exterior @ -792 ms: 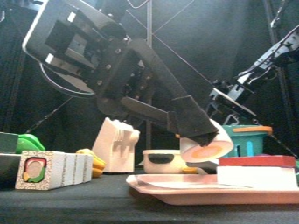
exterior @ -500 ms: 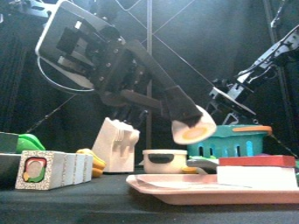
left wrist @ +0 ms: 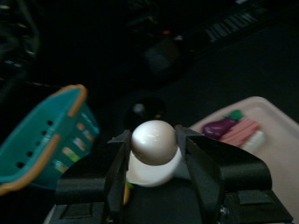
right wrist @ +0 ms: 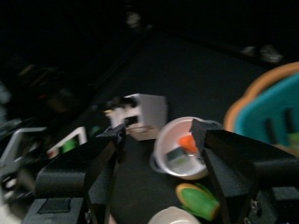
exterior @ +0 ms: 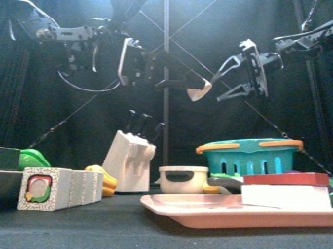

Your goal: Hand over egg half

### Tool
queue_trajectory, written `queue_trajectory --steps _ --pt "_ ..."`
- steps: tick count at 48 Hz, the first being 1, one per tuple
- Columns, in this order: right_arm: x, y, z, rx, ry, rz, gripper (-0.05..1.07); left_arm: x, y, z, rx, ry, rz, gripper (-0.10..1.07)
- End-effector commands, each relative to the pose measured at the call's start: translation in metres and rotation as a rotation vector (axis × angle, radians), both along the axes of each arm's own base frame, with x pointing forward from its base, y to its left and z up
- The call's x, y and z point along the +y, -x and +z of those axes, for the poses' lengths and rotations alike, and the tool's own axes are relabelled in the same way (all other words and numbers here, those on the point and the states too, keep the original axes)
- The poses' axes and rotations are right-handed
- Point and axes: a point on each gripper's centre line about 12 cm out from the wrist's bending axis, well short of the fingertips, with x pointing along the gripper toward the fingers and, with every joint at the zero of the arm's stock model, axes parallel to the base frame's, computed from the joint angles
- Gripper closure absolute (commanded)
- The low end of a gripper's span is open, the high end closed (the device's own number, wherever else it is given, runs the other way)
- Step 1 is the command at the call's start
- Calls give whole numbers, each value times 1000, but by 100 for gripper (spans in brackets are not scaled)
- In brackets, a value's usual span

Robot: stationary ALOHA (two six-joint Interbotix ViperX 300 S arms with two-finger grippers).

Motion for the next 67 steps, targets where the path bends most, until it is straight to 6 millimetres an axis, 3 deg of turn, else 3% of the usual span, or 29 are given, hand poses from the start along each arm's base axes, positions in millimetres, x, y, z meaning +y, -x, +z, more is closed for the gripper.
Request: queue_trajectory --steps 1,13,23,50,67 --pt "11 -9 8 -41 1 84 9 12 -1 23 -114 -44 50 29" --pt "17 -30 -9 0 -33 164 9 32 -2 33 -231 -109 139 29" --pt "16 -45 -5 -11 -60 172 9 45 -3 30 -225 -118 171 30" --pt "21 -49 2 -45 -68 215 9 62 0 27 -214 -123 211 29" --pt "13 -60 -4 -26 -80 202 9 59 -3 30 -222 -123 203 30"
